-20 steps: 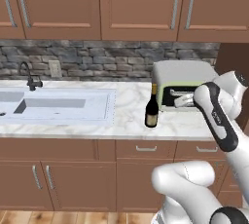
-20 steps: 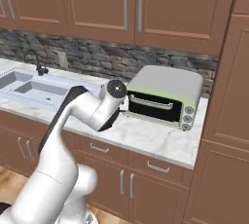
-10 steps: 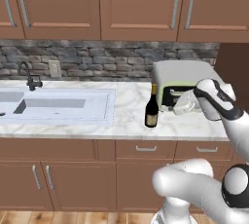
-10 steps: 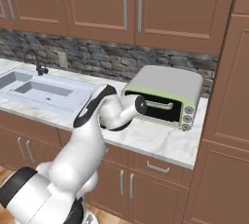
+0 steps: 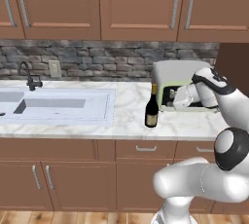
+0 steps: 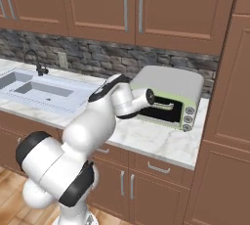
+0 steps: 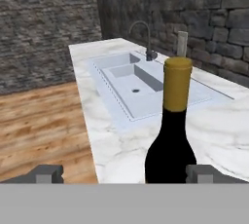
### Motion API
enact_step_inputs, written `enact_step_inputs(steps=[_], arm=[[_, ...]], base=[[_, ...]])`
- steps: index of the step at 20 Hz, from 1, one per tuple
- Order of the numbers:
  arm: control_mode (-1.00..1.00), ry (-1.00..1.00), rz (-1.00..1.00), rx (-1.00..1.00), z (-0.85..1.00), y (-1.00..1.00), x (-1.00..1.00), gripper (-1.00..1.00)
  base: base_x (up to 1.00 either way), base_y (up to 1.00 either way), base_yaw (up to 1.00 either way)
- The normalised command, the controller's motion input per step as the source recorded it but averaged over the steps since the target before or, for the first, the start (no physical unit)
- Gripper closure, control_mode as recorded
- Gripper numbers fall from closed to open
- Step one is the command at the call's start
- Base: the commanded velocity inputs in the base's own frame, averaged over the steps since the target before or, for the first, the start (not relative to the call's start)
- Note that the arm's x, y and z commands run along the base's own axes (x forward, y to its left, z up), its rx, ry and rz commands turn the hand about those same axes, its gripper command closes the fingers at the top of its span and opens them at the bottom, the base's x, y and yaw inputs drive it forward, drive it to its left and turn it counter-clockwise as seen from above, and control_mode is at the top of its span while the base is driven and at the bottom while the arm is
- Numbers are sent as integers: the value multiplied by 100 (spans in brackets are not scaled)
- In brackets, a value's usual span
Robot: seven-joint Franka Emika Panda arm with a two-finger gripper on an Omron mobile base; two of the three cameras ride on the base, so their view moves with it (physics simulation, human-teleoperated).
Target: There is a wine glass and glass cup on the dining counter. Place the wine bottle next to the wine glass and the juice bottle next to the glass cup.
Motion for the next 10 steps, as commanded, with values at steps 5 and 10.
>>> enact_step_inputs(steps=[5,10], arm=[[-100,-9,9,-3,-29,6,30,-100],[-100,-7,9,0,-22,0,20,-100]], base=[[0,0,0],[0,0,0]])
